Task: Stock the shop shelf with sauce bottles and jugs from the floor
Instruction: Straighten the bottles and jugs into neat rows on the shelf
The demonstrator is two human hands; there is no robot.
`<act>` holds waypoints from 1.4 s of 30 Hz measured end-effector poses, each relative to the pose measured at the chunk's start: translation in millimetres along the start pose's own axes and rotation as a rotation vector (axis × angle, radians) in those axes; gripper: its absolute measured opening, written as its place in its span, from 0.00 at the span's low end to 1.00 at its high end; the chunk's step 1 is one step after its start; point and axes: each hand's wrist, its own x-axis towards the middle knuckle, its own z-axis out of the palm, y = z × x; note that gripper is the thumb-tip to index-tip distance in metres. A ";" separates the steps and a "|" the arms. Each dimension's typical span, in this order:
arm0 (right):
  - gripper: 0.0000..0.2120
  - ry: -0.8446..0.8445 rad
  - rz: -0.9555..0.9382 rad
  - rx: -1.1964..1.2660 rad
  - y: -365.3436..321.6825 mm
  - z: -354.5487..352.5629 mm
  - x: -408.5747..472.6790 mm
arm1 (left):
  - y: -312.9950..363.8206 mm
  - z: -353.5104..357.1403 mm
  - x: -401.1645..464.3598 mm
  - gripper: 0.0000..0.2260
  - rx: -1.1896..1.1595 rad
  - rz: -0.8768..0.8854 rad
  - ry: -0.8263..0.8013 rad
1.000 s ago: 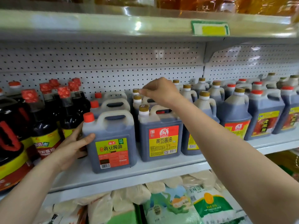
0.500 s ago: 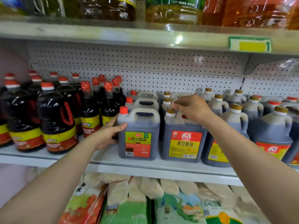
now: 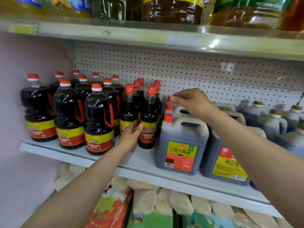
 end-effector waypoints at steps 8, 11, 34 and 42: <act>0.25 -0.037 0.086 0.071 -35.3 82.5 75.9 | -23.2 7.1 38.5 0.25 -0.046 0.049 -0.137; 0.28 0.002 0.127 0.033 -32.6 99.2 86.2 | -29.6 16.3 48.9 0.36 0.008 0.036 -0.108; 0.16 0.009 0.138 0.372 -32.2 86.6 40.4 | -38.3 -1.3 20.0 0.20 -0.315 0.038 -0.101; 0.16 0.043 0.152 0.331 -33.8 88.9 37.1 | -34.9 -5.9 14.3 0.20 -0.321 0.025 -0.121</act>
